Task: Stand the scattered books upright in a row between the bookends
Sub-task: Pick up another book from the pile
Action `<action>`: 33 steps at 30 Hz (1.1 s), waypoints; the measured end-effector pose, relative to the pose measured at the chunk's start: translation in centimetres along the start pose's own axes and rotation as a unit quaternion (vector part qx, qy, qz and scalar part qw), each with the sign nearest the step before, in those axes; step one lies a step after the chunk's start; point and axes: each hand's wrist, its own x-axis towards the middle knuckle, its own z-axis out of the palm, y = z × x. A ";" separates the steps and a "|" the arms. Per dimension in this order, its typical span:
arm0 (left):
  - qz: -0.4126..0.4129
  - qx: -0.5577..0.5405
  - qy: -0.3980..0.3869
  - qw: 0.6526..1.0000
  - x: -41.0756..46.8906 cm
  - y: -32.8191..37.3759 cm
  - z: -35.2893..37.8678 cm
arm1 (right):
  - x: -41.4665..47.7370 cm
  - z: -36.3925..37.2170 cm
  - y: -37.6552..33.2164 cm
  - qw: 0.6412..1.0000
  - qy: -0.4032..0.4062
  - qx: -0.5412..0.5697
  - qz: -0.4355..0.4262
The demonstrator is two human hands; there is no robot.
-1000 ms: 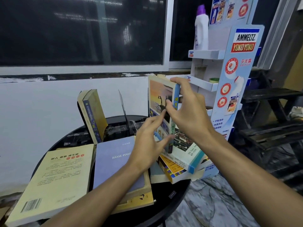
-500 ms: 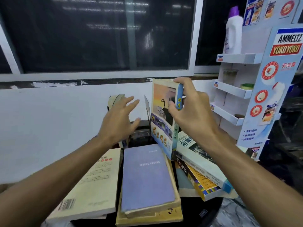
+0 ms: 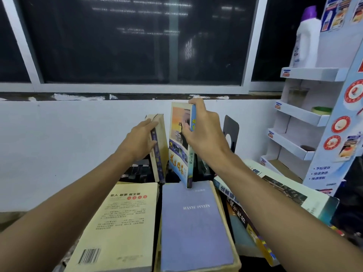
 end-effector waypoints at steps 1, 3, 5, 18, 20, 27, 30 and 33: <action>0.004 -0.005 0.006 1.000 0.0 -0.1 0.0 | 0.3 0.7 0.1 1.000 -0.005 0.004 0.003; 0.007 -0.018 0.020 1.000 0.1 -0.4 0.3 | 1.1 1.9 0.4 1.000 -0.009 0.008 0.006; 0.008 -0.035 0.033 0.999 0.2 -0.7 0.7 | 1.7 3.0 0.7 1.000 -0.009 0.006 0.001; 0.019 -0.096 0.080 0.992 0.7 -1.6 1.8 | 1.4 10.3 3.6 0.996 0.025 0.063 0.049; 0.018 -0.097 0.082 0.992 0.8 -1.6 1.9 | 1.3 10.9 4.1 0.996 0.033 0.071 0.050; 0.022 -0.106 0.081 0.991 0.8 -1.2 2.1 | 0.8 12.7 5.3 0.993 0.031 0.095 0.059; 0.023 -0.108 0.080 0.991 0.8 -1.3 2.2 | 0.8 13.0 5.4 0.991 0.029 0.118 0.063; 0.022 -0.110 0.081 0.990 0.9 -1.4 2.2 | 0.6 12.7 5.7 0.990 -0.010 0.132 0.053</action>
